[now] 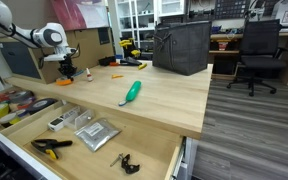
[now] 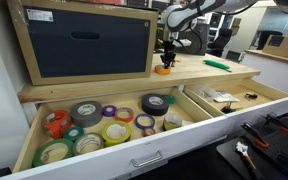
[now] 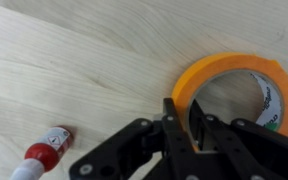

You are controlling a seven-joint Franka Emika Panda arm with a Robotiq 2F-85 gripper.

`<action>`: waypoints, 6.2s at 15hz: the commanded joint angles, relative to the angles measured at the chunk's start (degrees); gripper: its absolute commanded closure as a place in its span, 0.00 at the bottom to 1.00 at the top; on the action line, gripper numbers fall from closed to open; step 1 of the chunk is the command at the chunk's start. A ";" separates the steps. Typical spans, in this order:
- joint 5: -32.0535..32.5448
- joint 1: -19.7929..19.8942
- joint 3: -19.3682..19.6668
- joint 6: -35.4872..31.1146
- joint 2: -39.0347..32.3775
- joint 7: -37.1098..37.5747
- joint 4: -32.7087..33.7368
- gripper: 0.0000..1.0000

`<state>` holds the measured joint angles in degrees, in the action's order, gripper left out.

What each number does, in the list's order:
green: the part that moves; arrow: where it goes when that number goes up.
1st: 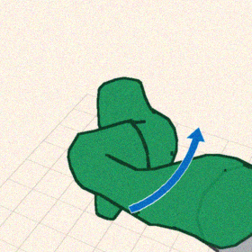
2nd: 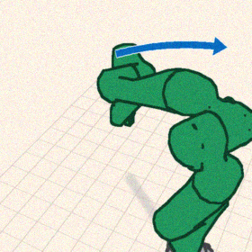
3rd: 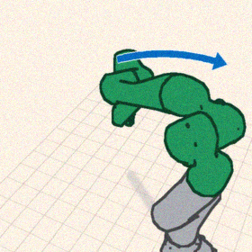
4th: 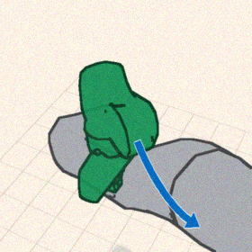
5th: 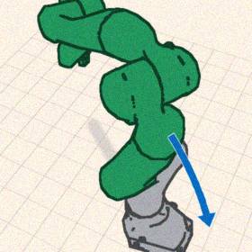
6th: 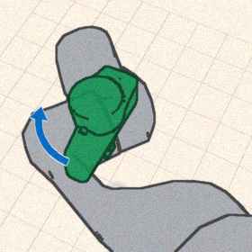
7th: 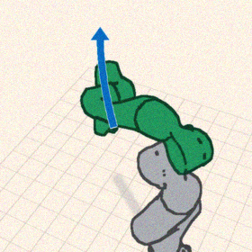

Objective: Pick up the orange masking tape and put it inside the top left drawer

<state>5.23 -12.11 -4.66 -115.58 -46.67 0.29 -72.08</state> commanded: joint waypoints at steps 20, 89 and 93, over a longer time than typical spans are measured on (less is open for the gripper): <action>-3.32 2.68 -5.33 1.64 29.33 -15.75 -22.43 0.96; -8.86 3.31 -5.74 3.67 48.27 -20.10 -40.17 0.00; -8.87 3.32 -5.69 3.73 48.39 -20.13 -40.24 0.00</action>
<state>-3.68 -8.17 -10.93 -112.01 1.76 -19.90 -112.48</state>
